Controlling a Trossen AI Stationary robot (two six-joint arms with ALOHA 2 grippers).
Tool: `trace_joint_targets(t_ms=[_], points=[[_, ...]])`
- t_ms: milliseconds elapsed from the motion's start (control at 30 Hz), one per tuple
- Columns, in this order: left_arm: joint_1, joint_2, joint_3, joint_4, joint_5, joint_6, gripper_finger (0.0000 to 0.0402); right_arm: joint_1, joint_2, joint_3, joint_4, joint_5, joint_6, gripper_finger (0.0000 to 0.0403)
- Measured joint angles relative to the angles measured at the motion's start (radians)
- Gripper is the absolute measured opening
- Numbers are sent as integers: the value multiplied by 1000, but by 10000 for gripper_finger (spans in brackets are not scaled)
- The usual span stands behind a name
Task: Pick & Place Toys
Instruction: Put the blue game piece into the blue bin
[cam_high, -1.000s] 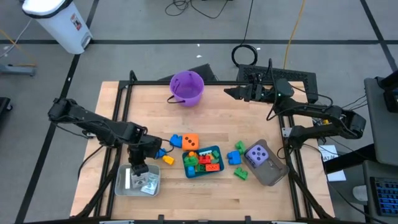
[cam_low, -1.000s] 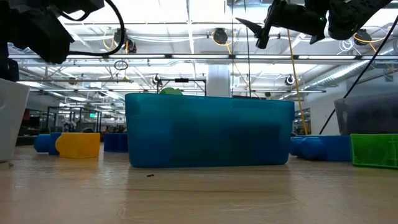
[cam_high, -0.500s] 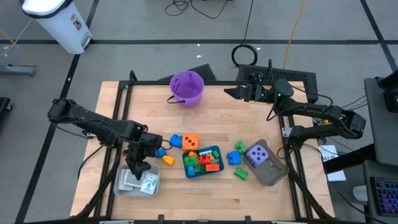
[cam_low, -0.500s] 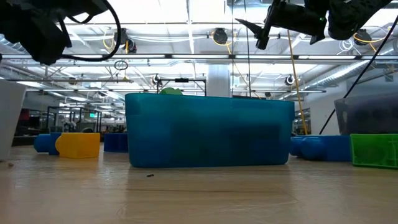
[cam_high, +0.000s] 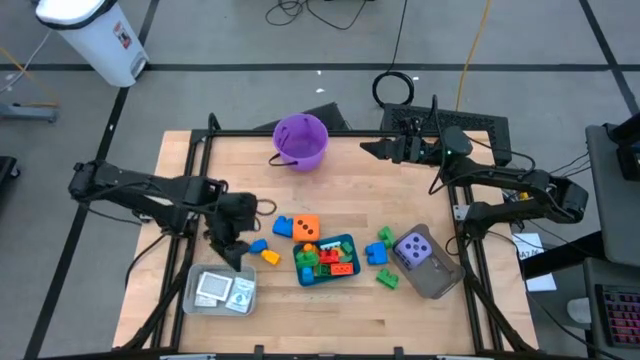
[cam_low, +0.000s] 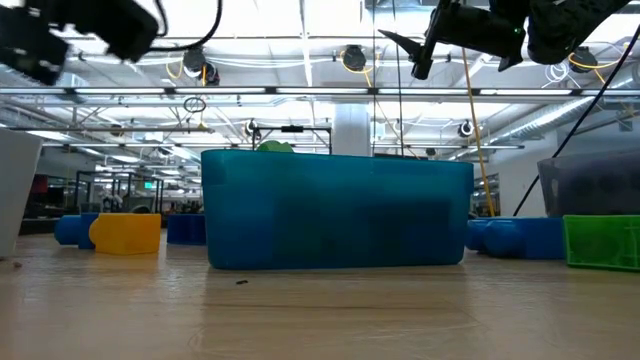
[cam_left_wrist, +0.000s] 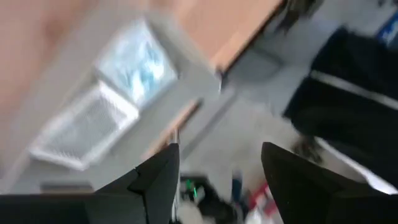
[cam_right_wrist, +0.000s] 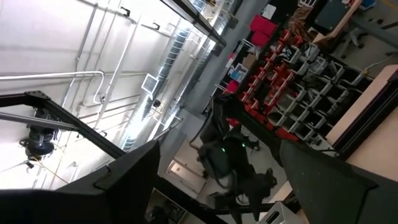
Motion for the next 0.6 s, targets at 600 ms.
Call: trace_joint_targets(t_ms=[600], points=[[33, 182, 54, -2, -685, 452, 182, 0, 0, 0, -1, 3, 14, 325]])
